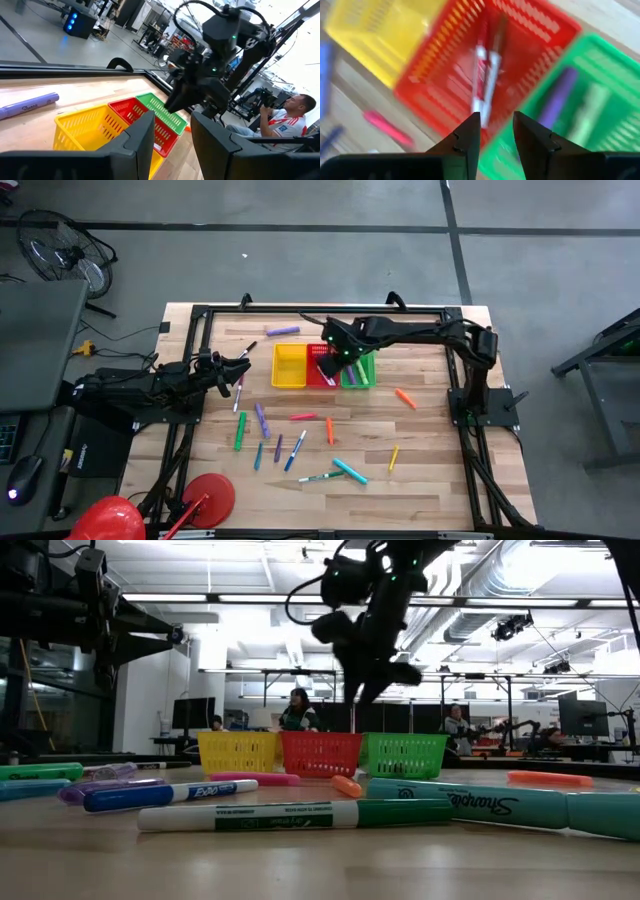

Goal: Pick & Place Markers
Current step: Put the top orange pen into the yellow bin

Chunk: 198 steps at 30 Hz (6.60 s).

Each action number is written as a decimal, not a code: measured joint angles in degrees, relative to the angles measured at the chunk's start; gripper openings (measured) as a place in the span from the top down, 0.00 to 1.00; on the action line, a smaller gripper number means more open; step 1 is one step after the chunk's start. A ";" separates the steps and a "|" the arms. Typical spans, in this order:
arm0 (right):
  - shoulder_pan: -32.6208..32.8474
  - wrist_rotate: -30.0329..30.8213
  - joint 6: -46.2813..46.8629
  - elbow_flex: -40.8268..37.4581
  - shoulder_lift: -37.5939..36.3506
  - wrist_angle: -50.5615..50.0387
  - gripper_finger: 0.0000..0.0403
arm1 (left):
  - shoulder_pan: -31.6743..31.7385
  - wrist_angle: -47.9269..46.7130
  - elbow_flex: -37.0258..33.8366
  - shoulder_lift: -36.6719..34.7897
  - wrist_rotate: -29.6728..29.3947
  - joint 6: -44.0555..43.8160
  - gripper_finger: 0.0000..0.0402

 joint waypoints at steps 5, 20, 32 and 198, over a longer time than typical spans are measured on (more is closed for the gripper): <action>1.45 0.75 -0.90 -0.32 -2.84 -8.11 0.71 | 0.00 0.00 -0.01 -0.01 -0.02 0.00 0.68; 6.72 0.05 9.48 -23.30 -19.34 -6.62 0.59 | -0.02 0.00 0.00 0.00 -0.11 0.00 0.68; 8.78 -1.47 11.59 -36.21 -23.57 -6.73 0.57 | -0.02 0.00 0.00 0.00 -0.11 0.00 0.68; 3.07 -7.07 -20.72 -4.90 -16.31 33.74 0.90 | 18.01 33.22 37.83 66.20 38.77 1.49 0.34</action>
